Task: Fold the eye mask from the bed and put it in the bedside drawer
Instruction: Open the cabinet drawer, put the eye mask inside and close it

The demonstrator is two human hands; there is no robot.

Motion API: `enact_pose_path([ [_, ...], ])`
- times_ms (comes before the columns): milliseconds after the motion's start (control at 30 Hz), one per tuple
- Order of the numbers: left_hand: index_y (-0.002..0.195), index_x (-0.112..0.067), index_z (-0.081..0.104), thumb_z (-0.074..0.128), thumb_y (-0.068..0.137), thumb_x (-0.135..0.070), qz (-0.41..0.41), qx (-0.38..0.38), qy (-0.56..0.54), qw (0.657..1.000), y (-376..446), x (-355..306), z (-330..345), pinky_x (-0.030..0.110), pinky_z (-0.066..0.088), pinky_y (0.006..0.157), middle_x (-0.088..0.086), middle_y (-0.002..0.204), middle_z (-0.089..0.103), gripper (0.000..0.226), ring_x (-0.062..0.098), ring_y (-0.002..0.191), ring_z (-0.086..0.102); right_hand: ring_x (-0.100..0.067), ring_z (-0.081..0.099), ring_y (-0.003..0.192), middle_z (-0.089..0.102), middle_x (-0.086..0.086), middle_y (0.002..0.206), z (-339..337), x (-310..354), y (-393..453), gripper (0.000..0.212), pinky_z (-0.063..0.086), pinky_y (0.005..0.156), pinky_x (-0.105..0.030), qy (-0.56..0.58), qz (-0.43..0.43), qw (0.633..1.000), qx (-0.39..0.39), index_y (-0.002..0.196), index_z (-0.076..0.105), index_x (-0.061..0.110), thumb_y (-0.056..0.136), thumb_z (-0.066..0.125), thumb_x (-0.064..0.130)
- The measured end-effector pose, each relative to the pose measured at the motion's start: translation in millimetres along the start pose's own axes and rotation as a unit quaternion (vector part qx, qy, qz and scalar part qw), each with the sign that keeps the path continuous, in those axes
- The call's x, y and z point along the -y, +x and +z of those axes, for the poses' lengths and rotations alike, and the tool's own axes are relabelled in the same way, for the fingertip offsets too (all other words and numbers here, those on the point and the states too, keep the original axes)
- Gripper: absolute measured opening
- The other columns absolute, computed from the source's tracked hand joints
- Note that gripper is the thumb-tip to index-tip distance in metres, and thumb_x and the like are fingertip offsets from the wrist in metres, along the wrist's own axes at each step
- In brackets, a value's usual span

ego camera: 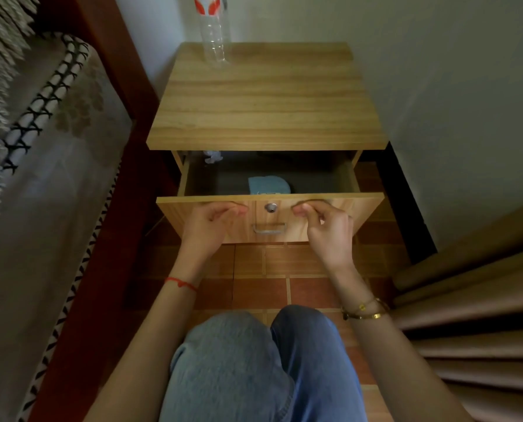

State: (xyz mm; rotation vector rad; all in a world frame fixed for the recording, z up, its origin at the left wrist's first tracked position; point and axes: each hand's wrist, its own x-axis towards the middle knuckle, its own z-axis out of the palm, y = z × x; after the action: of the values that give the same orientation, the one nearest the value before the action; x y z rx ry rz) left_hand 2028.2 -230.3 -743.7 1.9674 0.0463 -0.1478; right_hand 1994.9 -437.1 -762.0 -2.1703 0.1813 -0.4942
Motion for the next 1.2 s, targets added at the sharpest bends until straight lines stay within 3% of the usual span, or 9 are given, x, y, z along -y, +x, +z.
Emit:
enact_pose_path([
  [167,0.1,-0.021,0.074,0.055,0.093,-0.033,0.063,-0.048,0.095,0.992,15.3,-3.1,10.5,0.01,0.042,0.071,-0.009,0.103,0.071,0.023,0.004,0.094,0.062,-0.001,0.063,0.082,0.074,0.004,0.091,6.1,2.1,22.0,0.022,0.037,0.071,0.002,-0.003,0.005,1.0,-0.002,0.089,0.075,0.014,0.094,0.054,0.013],
  [333,0.1,-0.018,0.072,0.054,0.095,-0.024,0.097,-0.061,0.105,0.988,34.5,-6.6,13.2,0.004,0.043,0.067,-0.012,0.098,0.067,0.02,-0.007,0.081,0.056,-0.001,0.064,0.085,0.074,0.003,0.091,13.3,-0.2,42.7,0.024,0.039,0.074,0.001,-0.002,0.005,1.0,0.004,0.089,0.075,0.014,0.095,0.052,0.013],
  [400,0.102,-0.016,0.071,0.052,0.097,-0.022,0.1,-0.067,0.115,0.986,40.7,-7.3,15.5,0.006,0.044,0.067,-0.01,0.1,0.067,0.021,-0.003,0.08,0.057,-0.002,0.065,0.085,0.074,0.004,0.09,17.0,-0.8,50.6,0.025,0.039,0.075,0.001,-0.004,0.003,1.0,0.003,0.088,0.075,0.015,0.094,0.051,0.012],
  [633,0.112,-0.013,0.063,0.04,0.1,-0.014,0.156,-0.066,0.182,0.969,53.4,-0.1,23.5,0.035,0.045,0.095,0.003,0.111,0.062,0.026,0.019,0.108,0.055,-0.004,0.066,0.087,0.073,0.003,0.092,25.4,-8.0,69.0,0.022,0.042,0.075,-0.002,0.003,-0.017,1.0,0.005,0.091,0.074,0.015,0.095,0.052,0.016],
  [700,0.115,-0.015,0.062,0.039,0.099,-0.014,0.16,-0.069,0.223,0.959,56.4,3.0,25.6,0.037,0.042,0.097,0.002,0.113,0.059,0.028,0.021,0.11,0.051,-0.006,0.066,0.09,0.073,0.003,0.093,26.5,-10.5,71.4,0.021,0.043,0.077,-0.004,0.002,-0.026,1.0,0.014,0.093,0.073,0.015,0.095,0.052,0.018],
  [867,0.121,-0.017,0.06,0.042,0.095,-0.005,0.159,-0.065,0.268,0.948,66.7,4.4,30.8,0.038,0.041,0.099,0.005,0.12,0.053,0.034,0.023,0.116,0.046,-0.015,0.064,0.096,0.072,0.0,0.096,29.0,-12.6,81.1,0.021,0.05,0.083,-0.027,-0.017,-0.049,0.998,0.022,0.095,0.072,0.012,0.096,0.052,0.017],
  [1000,0.131,-0.014,0.054,0.042,0.092,-0.001,0.154,-0.039,0.293,0.943,72.3,8.6,36.0,0.037,0.037,0.106,0.008,0.134,0.047,0.043,0.025,0.125,0.04,-0.021,0.06,0.097,0.069,-0.009,0.097,33.7,-12.4,86.4,0.019,0.043,0.084,-0.024,-0.053,-0.082,0.995,0.032,0.097,0.071,0.005,0.095,0.052,0.011],
  [1200,0.135,-0.007,0.048,0.044,0.092,0.001,0.145,-0.034,0.289,0.946,75.5,17.9,40.7,0.032,0.03,0.112,0.012,0.141,0.042,0.044,0.026,0.133,0.036,-0.024,0.057,0.1,0.064,-0.012,0.1,37.6,-17.3,88.6,0.017,0.044,0.088,-0.029,-0.07,-0.102,0.991,0.05,0.102,0.067,0.003,0.094,0.052,0.008],
])
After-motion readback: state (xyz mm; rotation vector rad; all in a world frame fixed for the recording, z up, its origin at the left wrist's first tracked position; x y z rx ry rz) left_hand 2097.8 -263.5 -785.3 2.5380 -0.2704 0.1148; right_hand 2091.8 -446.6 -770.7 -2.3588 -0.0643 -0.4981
